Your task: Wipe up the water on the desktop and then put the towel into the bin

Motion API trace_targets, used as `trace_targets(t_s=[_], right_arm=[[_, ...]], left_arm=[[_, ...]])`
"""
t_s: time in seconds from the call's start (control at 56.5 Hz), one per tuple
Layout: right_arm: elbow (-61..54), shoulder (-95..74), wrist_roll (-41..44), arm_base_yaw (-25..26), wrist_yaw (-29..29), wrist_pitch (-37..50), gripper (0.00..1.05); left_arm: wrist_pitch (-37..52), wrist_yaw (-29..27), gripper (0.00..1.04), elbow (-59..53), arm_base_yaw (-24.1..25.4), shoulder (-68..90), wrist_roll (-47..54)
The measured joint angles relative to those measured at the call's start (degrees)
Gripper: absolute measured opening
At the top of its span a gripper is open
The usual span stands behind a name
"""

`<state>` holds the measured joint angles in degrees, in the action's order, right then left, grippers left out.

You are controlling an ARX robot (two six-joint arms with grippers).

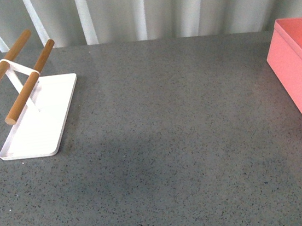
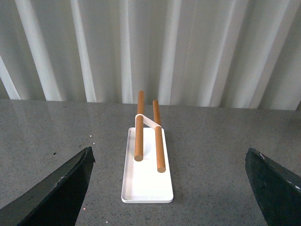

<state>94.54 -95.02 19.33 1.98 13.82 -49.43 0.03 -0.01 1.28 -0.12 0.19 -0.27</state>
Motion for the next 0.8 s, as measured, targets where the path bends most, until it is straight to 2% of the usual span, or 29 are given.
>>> trace_targets(t_s=[0.283,0.549,0.796], right_arm=[[-10.2,2.2,1.9,5.6,-2.3,5.0,0.04],[-14.0,2.1,1.6,7.2,-5.4,8.2,0.04],[-14.0,1.6,0.5,7.7,-5.3,8.5,0.42]], left_arm=[[0.0,0.0,0.98,0.0,0.0,0.0,0.0],[0.0,0.0,0.98,0.0,0.0,0.0,0.0],[0.0,0.0,0.98,0.0,0.0,0.0,0.0]])
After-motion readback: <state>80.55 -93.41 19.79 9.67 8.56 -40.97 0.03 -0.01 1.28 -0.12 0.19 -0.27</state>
